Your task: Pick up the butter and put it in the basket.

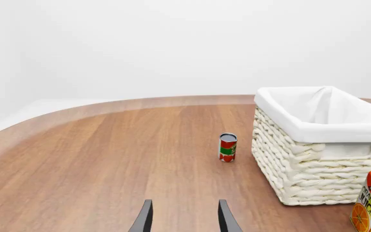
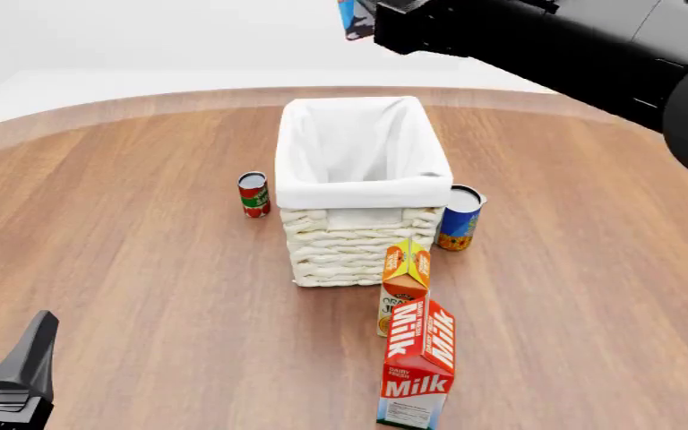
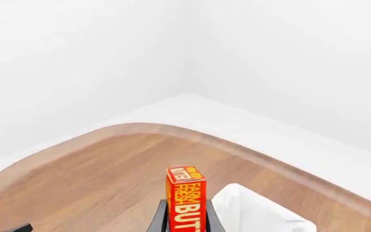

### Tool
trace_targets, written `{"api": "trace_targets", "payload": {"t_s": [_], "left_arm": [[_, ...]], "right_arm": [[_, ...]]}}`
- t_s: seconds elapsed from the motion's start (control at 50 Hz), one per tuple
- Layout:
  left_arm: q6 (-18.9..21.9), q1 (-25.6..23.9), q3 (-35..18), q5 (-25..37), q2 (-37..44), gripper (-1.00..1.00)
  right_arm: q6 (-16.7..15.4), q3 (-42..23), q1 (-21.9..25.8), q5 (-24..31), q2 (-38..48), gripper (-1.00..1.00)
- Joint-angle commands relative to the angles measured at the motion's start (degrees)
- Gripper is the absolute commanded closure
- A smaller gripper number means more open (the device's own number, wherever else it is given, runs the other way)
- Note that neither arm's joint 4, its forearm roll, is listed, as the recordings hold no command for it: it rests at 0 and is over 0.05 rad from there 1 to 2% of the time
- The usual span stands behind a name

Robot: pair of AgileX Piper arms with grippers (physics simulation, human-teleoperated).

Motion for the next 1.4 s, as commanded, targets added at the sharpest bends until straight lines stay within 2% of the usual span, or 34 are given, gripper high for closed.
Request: {"api": "trace_targets", "payload": {"t_s": [0.02,0.24,0.38,0.54,0.74,1.4], "left_arm": [[0.0,0.0,0.0,0.0,0.0,-1.0],[0.0,0.0,0.0,0.0,0.0,-1.0],[0.0,0.0,0.0,0.0,0.0,-1.0],[0.0,0.0,0.0,0.0,0.0,-1.0],[0.0,0.0,0.0,0.0,0.0,-1.0],[0.0,0.0,0.0,0.0,0.0,-1.0]], "right_arm": [[2.01,-13.64,-1.06,8.83,10.4,1.0],[3.46,-16.57,-3.25,11.14,13.99,1.0],[3.99,-14.69,-3.8,10.19,14.39,1.0],[4.36,-9.72,-4.03,7.59,15.2,1.0],[4.68,-7.69,-4.02,6.31,15.31,1.0],[4.84,-6.12,-6.82,3.61,16.84,1.0]]}}
